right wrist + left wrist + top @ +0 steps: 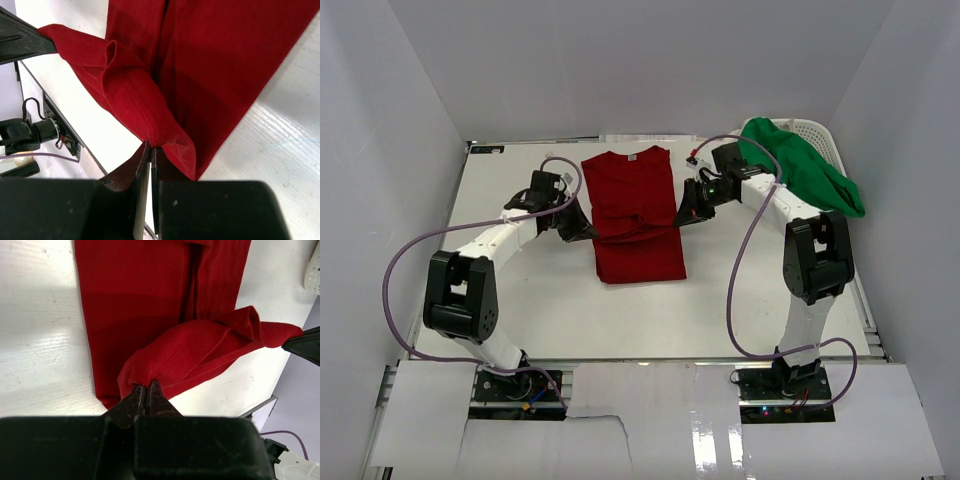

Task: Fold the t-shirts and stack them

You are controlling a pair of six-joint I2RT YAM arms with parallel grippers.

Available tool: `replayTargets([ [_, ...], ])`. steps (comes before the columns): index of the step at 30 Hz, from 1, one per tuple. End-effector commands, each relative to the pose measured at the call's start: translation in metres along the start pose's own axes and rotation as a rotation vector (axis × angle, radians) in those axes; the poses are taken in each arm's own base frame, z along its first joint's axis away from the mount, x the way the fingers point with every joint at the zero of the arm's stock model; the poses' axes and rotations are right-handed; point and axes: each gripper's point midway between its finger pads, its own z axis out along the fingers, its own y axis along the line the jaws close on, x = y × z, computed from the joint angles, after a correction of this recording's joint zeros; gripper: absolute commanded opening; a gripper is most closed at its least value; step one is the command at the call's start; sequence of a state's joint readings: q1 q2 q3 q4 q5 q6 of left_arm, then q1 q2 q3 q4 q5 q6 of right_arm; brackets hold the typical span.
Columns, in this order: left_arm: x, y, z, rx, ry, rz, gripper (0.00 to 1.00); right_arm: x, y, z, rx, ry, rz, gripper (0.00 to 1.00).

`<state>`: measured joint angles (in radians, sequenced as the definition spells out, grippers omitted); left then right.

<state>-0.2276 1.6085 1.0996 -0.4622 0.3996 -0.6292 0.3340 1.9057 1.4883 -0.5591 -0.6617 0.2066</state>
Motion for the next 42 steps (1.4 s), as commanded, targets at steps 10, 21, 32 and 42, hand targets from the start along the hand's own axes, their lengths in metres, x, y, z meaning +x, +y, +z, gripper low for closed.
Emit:
replayTargets([
  [10, -0.036, -0.011, 0.002, 0.022, -0.070, 0.038, 0.00, -0.032, 0.005, 0.000, -0.020, -0.040, -0.040, 0.08],
  [21, -0.045, -0.001, 0.017, 0.013, -0.068, 0.023, 0.00, -0.038, -0.009, 0.016, -0.014, -0.027, -0.027, 0.08],
  [32, -0.047, 0.011, 0.039, -0.009, -0.059, -0.002, 0.00, -0.041, -0.025, 0.034, -0.007, -0.013, -0.009, 0.08],
  [42, -0.057, 0.008, 0.045, 0.003, -0.082, 0.004, 0.00, -0.046, -0.034, 0.043, 0.005, -0.021, -0.001, 0.08],
])
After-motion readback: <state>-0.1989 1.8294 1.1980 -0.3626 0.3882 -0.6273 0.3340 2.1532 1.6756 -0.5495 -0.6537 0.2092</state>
